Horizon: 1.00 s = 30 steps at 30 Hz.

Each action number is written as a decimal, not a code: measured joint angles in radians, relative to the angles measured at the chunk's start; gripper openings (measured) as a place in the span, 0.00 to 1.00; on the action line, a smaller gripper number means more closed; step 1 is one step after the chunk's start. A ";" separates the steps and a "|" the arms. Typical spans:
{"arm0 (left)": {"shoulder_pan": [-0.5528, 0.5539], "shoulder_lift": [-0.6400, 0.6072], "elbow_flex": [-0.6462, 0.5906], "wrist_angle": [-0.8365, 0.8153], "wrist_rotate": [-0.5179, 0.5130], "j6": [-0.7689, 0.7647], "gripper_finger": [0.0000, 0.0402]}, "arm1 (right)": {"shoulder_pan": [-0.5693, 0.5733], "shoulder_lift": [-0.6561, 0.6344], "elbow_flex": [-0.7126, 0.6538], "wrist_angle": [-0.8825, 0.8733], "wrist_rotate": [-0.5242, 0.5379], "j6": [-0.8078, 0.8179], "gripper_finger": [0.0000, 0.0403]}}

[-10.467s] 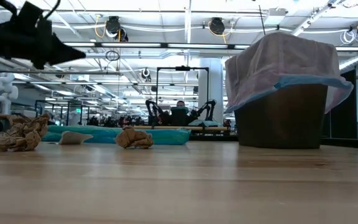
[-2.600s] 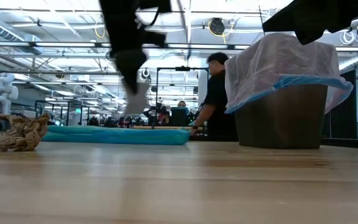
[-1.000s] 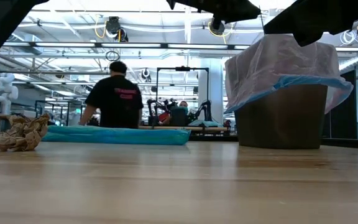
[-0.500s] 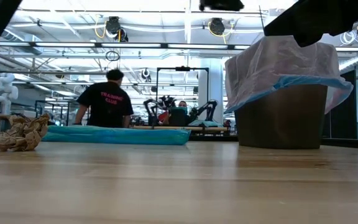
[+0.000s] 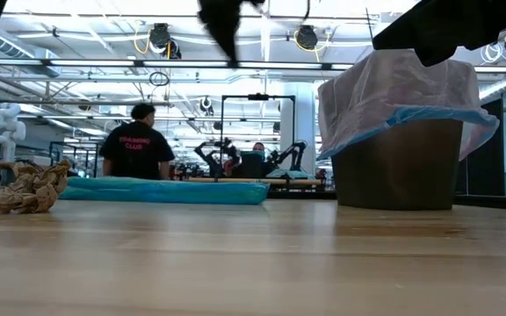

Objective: Place trash/remove bag and relplace
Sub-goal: Put the brown napkin into the trash bin

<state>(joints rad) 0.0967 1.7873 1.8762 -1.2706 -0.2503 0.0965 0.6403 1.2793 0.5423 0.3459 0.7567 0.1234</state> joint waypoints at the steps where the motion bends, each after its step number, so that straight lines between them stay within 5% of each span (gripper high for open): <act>1: -0.008 -0.003 -0.035 -0.035 0.000 -0.025 0.00 | 0.000 0.000 0.000 0.000 0.000 0.000 0.00; 10: -0.073 -0.117 -0.456 -0.009 -0.001 -0.199 0.00 | 0.000 0.000 0.000 -0.001 0.000 0.013 0.00; 20: -0.076 -0.543 -0.909 0.259 0.091 -0.539 0.00 | 0.000 0.000 0.000 -0.027 0.002 0.034 0.00; 25: -0.078 -0.731 -1.040 0.357 0.153 -0.698 0.00 | 0.000 0.000 0.000 -0.028 0.002 0.041 0.00; 30: -0.122 -0.771 -1.081 0.375 0.191 -0.746 0.00 | 0.000 0.000 0.000 -0.030 0.002 0.041 0.00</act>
<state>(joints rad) -0.0255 1.0166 0.7956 -0.8958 -0.0597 -0.6491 0.6403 1.2797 0.5423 0.3161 0.7584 0.1642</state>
